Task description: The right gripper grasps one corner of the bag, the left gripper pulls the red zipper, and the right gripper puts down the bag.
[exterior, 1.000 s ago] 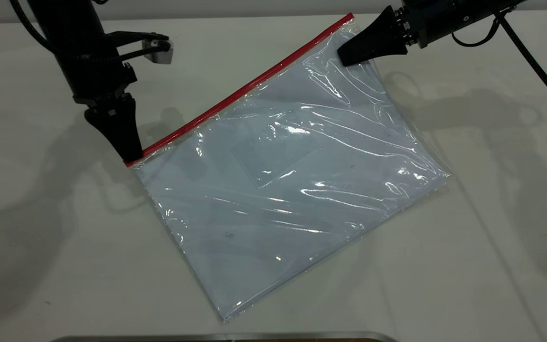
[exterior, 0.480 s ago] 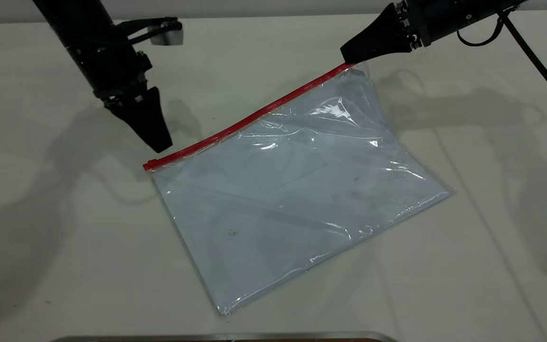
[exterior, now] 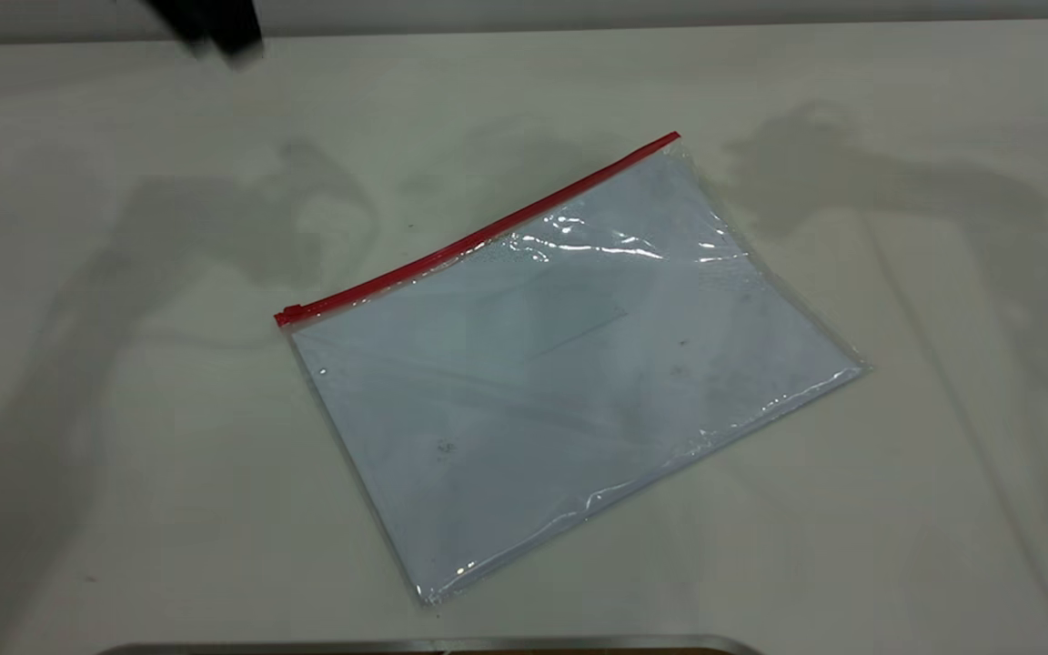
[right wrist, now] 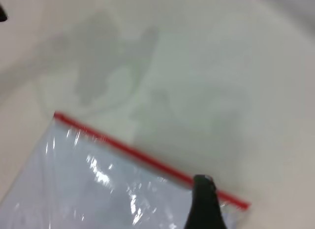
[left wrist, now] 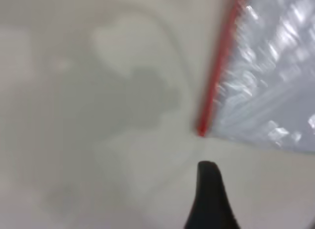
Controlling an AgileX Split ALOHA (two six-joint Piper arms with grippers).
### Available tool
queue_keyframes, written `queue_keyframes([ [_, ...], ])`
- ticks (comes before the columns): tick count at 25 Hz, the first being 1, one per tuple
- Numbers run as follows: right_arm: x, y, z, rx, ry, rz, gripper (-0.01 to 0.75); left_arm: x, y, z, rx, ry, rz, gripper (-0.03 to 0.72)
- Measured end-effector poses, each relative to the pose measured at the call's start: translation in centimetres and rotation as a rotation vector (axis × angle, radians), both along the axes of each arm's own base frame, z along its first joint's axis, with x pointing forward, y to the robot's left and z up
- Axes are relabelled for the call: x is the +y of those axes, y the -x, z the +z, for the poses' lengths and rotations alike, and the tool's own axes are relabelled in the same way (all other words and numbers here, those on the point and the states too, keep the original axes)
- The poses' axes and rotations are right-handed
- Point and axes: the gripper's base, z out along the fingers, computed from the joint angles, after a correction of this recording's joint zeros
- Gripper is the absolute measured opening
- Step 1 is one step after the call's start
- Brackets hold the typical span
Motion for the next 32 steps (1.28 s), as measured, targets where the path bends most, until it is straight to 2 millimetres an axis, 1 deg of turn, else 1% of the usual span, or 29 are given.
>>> queue_keyframes([
  [1, -0.3, 0.6, 2.5, -0.030, -0.007, -0.016, 0.591, 0.2, 0.0, 2.0, -0.045, -0.016, 0.042, 0.588],
  [2, -0.6, 1.3, 4.9, -0.053, -0.019, -0.032, 0.585, 0.4, 0.1, 3.4, -0.074, -0.029, 0.091, 0.588],
  [5, -1.4, 3.9, 10.8, -0.079, -0.048, -0.084, 0.577, 1.3, 1.0, 8.1, -0.165, -0.069, 0.229, 0.588],
  [6, -1.7, 4.9, 12.5, -0.081, -0.050, -0.104, 0.575, 1.7, 1.4, 9.3, -0.190, -0.086, 0.276, 0.588],
  [9, -2.1, 8.2, 16.9, -0.079, -0.043, -0.138, 0.575, 2.7, 3.0, 13.3, -0.282, -0.119, 0.401, 0.588],
  [11, -2.1, 10.5, 19.6, -0.090, -0.049, -0.155, 0.575, 3.2, 4.4, 16.2, -0.352, -0.120, 0.451, 0.588],
  [13, -1.9, 13.3, 22.4, -0.116, -0.067, -0.162, 0.575, 3.6, 6.0, 18.9, -0.413, -0.099, 0.472, 0.588],
  [15, -1.7, 16.1, 24.8, -0.138, -0.080, -0.159, 0.575, 3.9, 8.0, 21.1, -0.458, -0.078, 0.483, 0.588],
  [17, -1.5, 19.0, 27.0, -0.177, -0.094, -0.168, 0.575, 4.3, 10.4, 23.2, -0.503, -0.056, 0.493, 0.588],
  [20, -1.4, 22.4, 29.1, -0.192, -0.131, -0.224, 0.575, 4.9, 14.0, 25.3, -0.548, -0.032, 0.509, 0.588],
  [21, -1.5, 23.2, 29.4, -0.189, -0.134, -0.245, 0.575, 5.0, 15.0, 25.7, -0.559, -0.026, 0.512, 0.588],
  [24, -1.8, 25.9, 30.1, -0.184, -0.127, -0.319, 0.574, 5.7, 19.3, 27.1, -0.594, 0.008, 0.543, 0.588],
  [25, -1.9, 26.6, 30.0, -0.173, -0.119, -0.344, 0.574, 5.9, 20.5, 27.1, -0.593, 0.014, 0.553, 0.588],
  [27, -2.0, 28.5, 29.6, -0.163, -0.105, -0.380, 0.574, 6.4, 23.7, 27.4, -0.615, 0.034, 0.575, 0.588],
  [28, -2.1, 29.2, 28.9, -0.150, -0.095, -0.391, 0.574, 6.6, 24.9, 27.2, -0.616, 0.037, 0.579, 0.588],
  [29, -2.1, 30.2, 28.3, -0.143, -0.084, -0.399, 0.574, 6.9, 26.9, 27.3, -0.634, 0.047, 0.583, 0.588],
  [30, -2.1, 31.4, 27.8, -0.142, -0.079, -0.403, 0.574, 7.1, 28.2, 27.1, -0.643, 0.053, 0.585, 0.588],
  [32, -2.0, 33.3, 26.1, -0.117, -0.071, -0.403, 0.574, 7.7, 31.4, 26.4, -0.664, 0.064, 0.587, 0.588],
])
